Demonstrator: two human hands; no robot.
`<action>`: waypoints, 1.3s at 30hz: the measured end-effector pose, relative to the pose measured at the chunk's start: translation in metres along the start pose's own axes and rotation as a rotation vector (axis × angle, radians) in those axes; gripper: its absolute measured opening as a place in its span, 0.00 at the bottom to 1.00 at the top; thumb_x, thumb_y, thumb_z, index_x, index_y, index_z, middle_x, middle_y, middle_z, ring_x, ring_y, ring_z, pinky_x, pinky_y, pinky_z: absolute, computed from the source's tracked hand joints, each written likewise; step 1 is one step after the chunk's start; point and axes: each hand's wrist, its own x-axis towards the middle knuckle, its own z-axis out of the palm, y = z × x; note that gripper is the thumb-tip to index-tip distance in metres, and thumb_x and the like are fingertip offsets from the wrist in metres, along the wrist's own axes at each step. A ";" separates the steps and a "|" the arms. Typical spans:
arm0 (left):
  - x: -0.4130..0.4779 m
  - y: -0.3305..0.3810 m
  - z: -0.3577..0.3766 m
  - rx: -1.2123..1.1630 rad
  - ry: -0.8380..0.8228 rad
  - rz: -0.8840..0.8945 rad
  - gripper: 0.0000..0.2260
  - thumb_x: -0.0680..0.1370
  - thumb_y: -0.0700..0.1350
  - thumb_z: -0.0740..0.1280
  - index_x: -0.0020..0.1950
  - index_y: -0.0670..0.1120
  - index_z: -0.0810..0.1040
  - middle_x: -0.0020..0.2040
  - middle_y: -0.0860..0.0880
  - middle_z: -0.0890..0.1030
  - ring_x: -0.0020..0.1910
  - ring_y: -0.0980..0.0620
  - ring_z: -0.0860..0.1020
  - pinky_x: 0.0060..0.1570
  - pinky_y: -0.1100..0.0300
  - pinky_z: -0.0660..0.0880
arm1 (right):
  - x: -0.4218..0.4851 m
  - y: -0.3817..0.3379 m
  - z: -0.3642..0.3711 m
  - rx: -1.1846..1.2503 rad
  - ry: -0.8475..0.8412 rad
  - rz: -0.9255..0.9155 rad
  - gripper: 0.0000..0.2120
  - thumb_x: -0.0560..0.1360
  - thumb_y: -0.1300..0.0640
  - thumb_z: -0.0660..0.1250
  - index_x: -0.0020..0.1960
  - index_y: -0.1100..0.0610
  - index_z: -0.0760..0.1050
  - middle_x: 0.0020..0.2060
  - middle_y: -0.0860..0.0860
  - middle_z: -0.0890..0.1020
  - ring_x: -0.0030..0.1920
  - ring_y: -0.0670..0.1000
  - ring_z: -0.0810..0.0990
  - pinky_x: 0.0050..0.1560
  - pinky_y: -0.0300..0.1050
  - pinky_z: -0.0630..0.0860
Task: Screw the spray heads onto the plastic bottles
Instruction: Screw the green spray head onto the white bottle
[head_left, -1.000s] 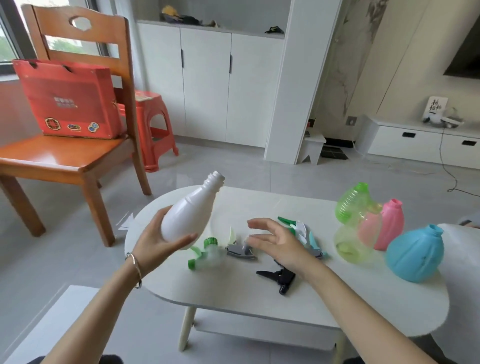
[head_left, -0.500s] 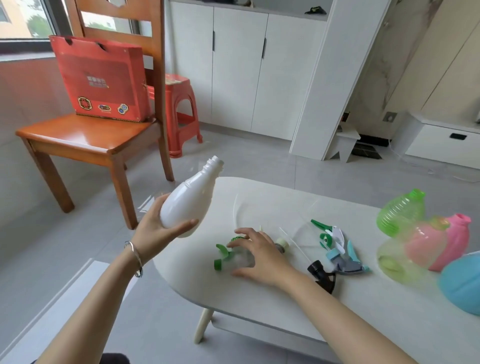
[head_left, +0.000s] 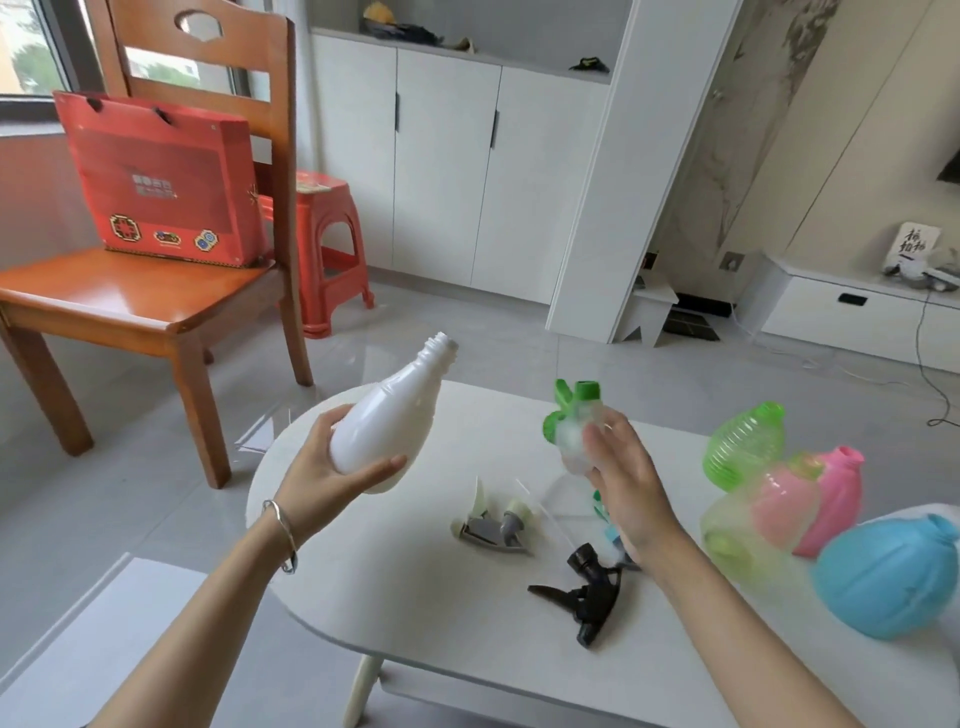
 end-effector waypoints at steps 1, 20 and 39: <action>0.001 0.000 0.006 -0.007 -0.008 -0.030 0.30 0.65 0.47 0.79 0.62 0.52 0.68 0.51 0.52 0.77 0.43 0.59 0.79 0.30 0.72 0.74 | 0.001 -0.004 -0.013 0.161 0.051 0.059 0.17 0.72 0.47 0.64 0.58 0.53 0.74 0.54 0.52 0.81 0.56 0.49 0.80 0.59 0.47 0.76; 0.007 0.002 0.049 -0.319 -0.109 -0.207 0.37 0.57 0.62 0.74 0.62 0.48 0.73 0.59 0.46 0.78 0.56 0.46 0.79 0.48 0.54 0.78 | 0.007 -0.019 -0.079 0.388 0.285 0.138 0.04 0.76 0.59 0.65 0.50 0.57 0.75 0.46 0.53 0.86 0.43 0.54 0.86 0.42 0.42 0.82; -0.013 0.018 0.063 -0.296 -0.323 -0.220 0.30 0.59 0.69 0.68 0.56 0.56 0.79 0.53 0.53 0.83 0.51 0.56 0.82 0.41 0.62 0.80 | -0.008 -0.010 -0.051 -0.044 -0.045 0.121 0.19 0.60 0.57 0.77 0.49 0.56 0.78 0.37 0.50 0.85 0.37 0.49 0.83 0.39 0.39 0.79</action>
